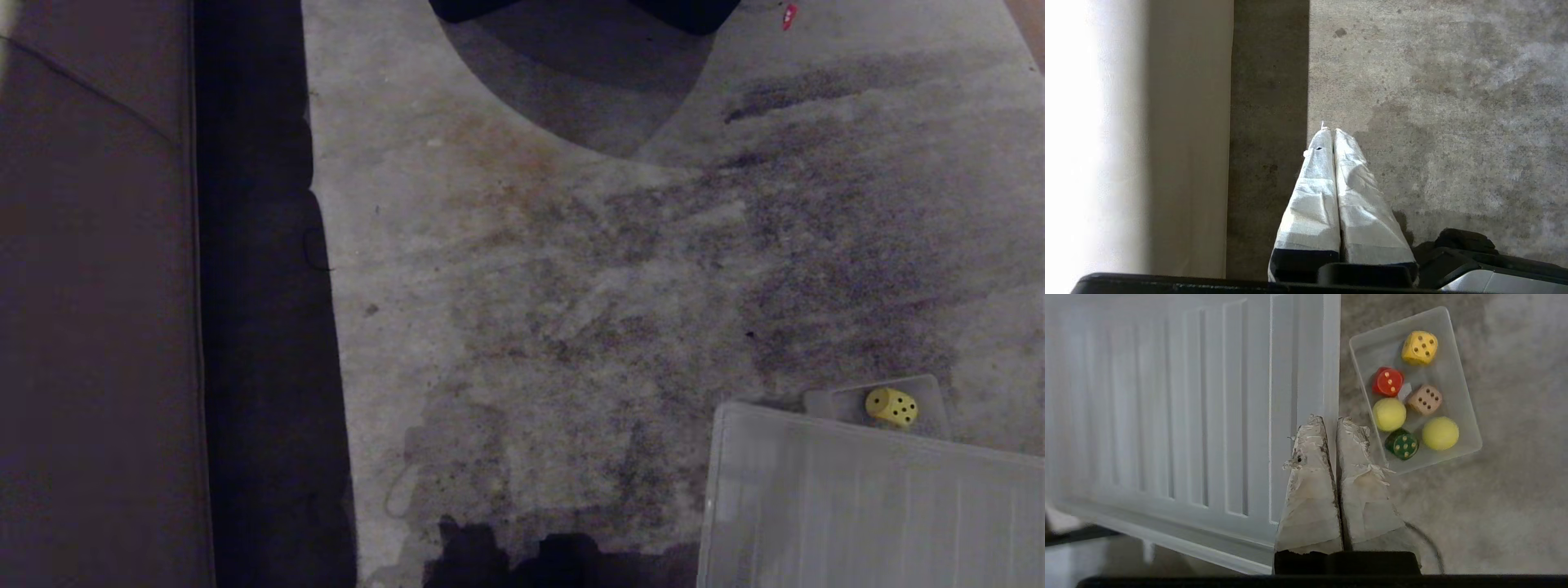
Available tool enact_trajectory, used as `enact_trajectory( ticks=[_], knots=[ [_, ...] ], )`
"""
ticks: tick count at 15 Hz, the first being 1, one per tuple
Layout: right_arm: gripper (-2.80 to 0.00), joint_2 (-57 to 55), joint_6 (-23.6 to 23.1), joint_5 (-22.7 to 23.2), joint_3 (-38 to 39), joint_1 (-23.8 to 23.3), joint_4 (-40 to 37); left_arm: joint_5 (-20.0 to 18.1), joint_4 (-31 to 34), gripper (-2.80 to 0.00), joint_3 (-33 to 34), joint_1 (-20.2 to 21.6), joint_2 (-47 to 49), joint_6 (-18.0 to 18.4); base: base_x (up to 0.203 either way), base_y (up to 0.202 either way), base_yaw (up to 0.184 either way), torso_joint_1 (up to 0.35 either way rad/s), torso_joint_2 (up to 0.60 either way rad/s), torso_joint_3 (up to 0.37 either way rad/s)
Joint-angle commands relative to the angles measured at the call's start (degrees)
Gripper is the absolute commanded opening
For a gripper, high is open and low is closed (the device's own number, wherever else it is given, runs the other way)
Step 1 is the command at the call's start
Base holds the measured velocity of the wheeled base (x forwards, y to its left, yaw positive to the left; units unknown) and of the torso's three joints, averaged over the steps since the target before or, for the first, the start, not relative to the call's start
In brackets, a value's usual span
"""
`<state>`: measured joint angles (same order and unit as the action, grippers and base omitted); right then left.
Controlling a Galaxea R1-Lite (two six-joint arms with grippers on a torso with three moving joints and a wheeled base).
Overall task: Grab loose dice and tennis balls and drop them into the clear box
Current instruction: Close the lid
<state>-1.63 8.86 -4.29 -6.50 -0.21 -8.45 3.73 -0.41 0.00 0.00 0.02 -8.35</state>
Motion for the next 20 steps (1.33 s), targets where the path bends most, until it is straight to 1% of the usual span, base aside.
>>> enact_trajectory(
  ticks=[1, 4, 7, 10, 12, 15, 16, 17, 18, 19, 20],
  knots=[
    [-2.8, -7.3, 3.3, -1.3, -4.4, 0.0, 0.0, 0.0, 0.0, -2.8, 0.0, 0.0, 0.0, -0.1, 0.0, 0.0, 0.0, 0.0, 0.0, 0.0],
    [-2.8, -17.1, 9.3, -4.3, -8.6, 0.0, 0.7, 0.0, 0.0, -2.8, 0.0, 0.0, 0.1, -0.1, 0.0, 0.0, 0.0, 0.0, 0.0, 0.0],
    [-2.8, -28.4, 16.1, -7.2, -9.5, -0.3, 5.9, 0.1, 0.0, -2.8, 0.0, 0.0, 0.1, -0.1, 0.0, 0.0, 0.0, 0.0, 0.0, 0.0],
    [-2.8, -41.6, 23.0, -9.0, -9.7, -1.5, 15.6, 0.0, 0.0, -2.8, 0.0, 0.0, 0.0, -0.1, 0.0, 0.0, 0.0, 0.0, 0.0, 0.0],
    [-2.8, -50.5, 27.0, -9.9, -9.8, -3.0, 23.6, 0.0, 0.0, -2.8, 0.0, 0.0, 0.0, -0.1, 0.0, 0.0, 0.0, 0.0, 0.0, 0.0],
    [-2.8, -60.8, 30.2, -10.5, -9.8, -6.4, 32.7, 0.0, 0.0, -2.8, 0.0, 0.0, 0.0, -0.1, 0.0, 0.0, 0.0, 0.0, 0.0, 0.0],
    [-2.8, -62.8, 30.6, -10.5, -9.7, -7.6, 34.4, 0.0, 0.0, -2.8, 0.0, 0.0, 0.0, -0.1, 0.0, 0.0, 0.0, 0.0, 0.0, 0.0],
    [-2.8, -63.4, 30.3, -10.5, -9.8, -8.9, 34.5, 0.0, 0.0, -2.8, 0.0, 0.0, 0.0, -0.1, 0.0, 0.0, 0.0, 0.0, 0.0, 0.0],
    [-2.8, -63.6, 29.7, -10.0, -10.0, -10.2, 31.5, 0.0, 0.0, -2.8, 0.0, 0.0, 0.0, -0.1, 0.0, 0.0, 0.0, 0.0, 0.0, 0.0],
    [-2.8, -64.6, 29.6, -8.7, -11.3, -11.2, 26.8, 0.0, 0.0, -2.8, 0.0, 0.0, 0.0, -0.1, 0.0, 0.0, 0.0, 0.0, 0.0, 0.0],
    [-2.8, -65.6, 29.8, -8.0, -14.3, -12.9, 24.5, 0.0, 0.0, -2.8, 0.0, 0.0, 0.0, -0.1, 0.0, 0.0, 0.0, 0.0, 0.0, 0.0]
  ],
)
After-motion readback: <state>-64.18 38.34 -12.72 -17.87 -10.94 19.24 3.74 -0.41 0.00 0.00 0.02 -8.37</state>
